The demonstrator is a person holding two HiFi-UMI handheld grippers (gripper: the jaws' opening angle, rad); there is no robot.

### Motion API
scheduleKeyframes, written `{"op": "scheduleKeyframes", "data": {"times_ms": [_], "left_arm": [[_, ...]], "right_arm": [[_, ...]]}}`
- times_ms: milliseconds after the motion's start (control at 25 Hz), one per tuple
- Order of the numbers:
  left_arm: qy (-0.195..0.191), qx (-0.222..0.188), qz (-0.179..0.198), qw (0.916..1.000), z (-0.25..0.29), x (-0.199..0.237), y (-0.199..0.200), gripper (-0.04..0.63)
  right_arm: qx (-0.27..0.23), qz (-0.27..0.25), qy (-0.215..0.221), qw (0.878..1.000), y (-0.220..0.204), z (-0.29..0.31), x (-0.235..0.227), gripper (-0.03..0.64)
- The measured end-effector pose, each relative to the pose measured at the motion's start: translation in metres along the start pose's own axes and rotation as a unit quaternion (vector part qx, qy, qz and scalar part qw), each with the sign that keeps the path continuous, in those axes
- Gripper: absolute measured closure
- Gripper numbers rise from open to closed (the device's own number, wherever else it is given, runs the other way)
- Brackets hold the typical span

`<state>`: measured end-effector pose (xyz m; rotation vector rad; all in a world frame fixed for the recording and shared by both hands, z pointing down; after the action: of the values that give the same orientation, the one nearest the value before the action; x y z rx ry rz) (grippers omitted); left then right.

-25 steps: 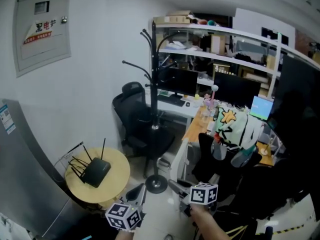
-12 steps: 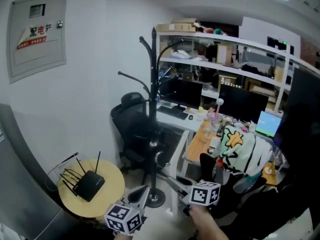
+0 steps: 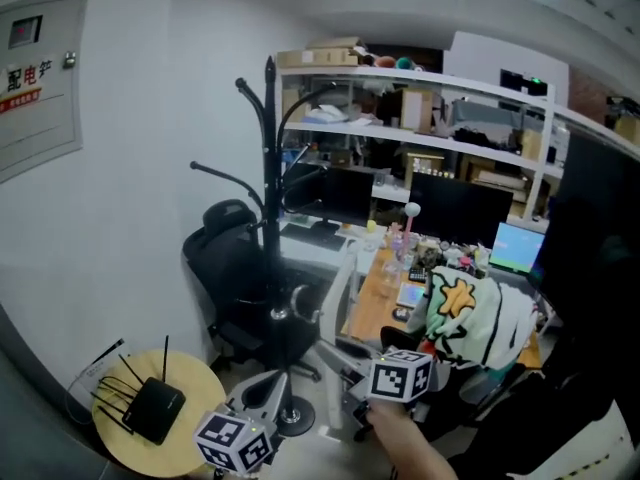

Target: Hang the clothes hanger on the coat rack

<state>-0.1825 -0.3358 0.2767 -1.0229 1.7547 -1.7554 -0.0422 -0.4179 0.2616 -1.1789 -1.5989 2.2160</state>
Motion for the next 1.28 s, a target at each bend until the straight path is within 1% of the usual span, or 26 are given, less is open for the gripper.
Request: {"op": "scheduleKeyframes", "data": {"times_ms": [200,360,520,640,720,840,960,1080,1280], "left_arm": [[-0.036,0.003,0.007,0.9993,0.031,0.035,0.016,0.597],[-0.059,0.011,0.018,0.9981,0.051,0.064,0.033,0.597],[-0.087,0.017,0.018,0.9959,0.060,0.088,0.043,0.598],[-0.099,0.019,0.015,0.9948,0.063,0.105,0.044,0.597],[-0.103,0.020,0.013,0.9944,0.065,0.115,0.045,0.597],[-0.102,0.020,0.021,0.9943,0.071,0.127,0.050,0.597],[-0.106,0.019,0.020,0.9939,0.078,0.137,0.053,0.597],[-0.109,0.018,0.020,0.9936,0.088,0.143,0.053,0.597],[-0.093,0.013,0.030,0.9951,0.108,0.158,0.057,0.598]], "right_arm": [[-0.019,-0.004,-0.026,0.999,0.030,0.025,-0.013,0.460],[-0.037,0.018,-0.035,0.999,0.053,0.044,-0.026,0.460],[-0.040,0.043,-0.039,0.998,0.065,0.065,-0.038,0.460],[-0.043,0.040,-0.045,0.997,0.073,0.081,-0.045,0.459],[-0.044,0.044,-0.050,0.997,0.077,0.090,-0.050,0.460],[-0.042,0.082,-0.040,0.995,0.082,0.105,-0.057,0.460],[-0.038,0.075,-0.030,0.996,0.091,0.124,-0.062,0.459],[-0.028,0.099,-0.018,0.995,0.095,0.143,-0.070,0.460],[-0.006,0.126,0.008,0.992,0.105,0.178,-0.093,0.459]]}}
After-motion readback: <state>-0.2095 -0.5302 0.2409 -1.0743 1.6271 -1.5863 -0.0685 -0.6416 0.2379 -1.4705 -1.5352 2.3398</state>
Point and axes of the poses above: the fingertips, and each gripper's own axes: z forward along the fingers, x to its left, y out of its top, the point moved 5 cm from there along -z, backward along the fingers, and after that the axes turned 14 degrees about -y, right-handed, at the moved point
